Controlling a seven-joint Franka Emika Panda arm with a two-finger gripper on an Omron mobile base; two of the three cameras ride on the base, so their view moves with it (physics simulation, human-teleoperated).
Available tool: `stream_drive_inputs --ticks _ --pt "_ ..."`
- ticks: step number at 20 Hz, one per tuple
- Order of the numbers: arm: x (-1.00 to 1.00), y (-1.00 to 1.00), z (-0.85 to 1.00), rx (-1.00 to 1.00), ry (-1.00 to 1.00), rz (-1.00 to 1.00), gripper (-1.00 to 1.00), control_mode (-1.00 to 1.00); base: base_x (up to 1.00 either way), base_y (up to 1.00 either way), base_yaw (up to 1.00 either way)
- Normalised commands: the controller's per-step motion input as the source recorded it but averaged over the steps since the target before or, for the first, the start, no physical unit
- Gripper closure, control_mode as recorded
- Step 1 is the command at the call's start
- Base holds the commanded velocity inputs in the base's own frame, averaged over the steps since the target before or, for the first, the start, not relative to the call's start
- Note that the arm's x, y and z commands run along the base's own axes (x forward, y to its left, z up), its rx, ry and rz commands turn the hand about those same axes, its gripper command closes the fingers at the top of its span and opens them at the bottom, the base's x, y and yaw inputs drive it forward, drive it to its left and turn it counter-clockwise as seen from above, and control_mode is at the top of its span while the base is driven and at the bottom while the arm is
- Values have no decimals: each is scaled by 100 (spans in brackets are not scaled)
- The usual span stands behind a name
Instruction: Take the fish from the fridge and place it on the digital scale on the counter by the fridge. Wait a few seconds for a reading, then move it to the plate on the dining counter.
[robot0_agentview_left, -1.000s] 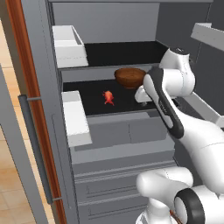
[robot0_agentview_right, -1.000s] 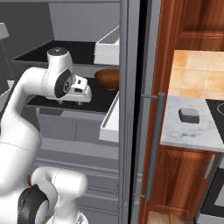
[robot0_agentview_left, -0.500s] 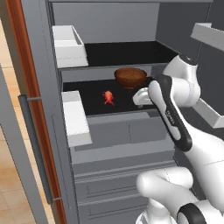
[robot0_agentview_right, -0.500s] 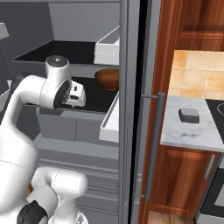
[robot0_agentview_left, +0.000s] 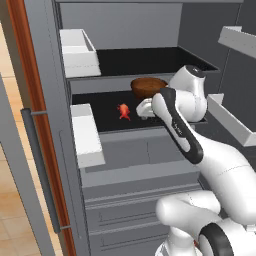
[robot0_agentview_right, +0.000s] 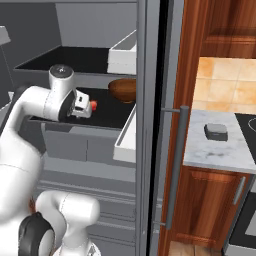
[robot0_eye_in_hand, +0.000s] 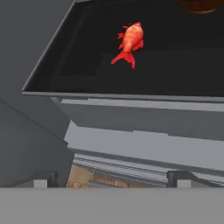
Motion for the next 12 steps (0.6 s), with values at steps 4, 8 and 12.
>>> stream_drive_inputs --ticks 4,8,12 --pt "84 25 -15 0 0 -1 -100 -100 0 0 0" --pt "52 26 -44 0 -1 -3 -100 -100 0 0 0" --pt "47 31 -43 0 -4 -4 -100 -100 0 0 0"
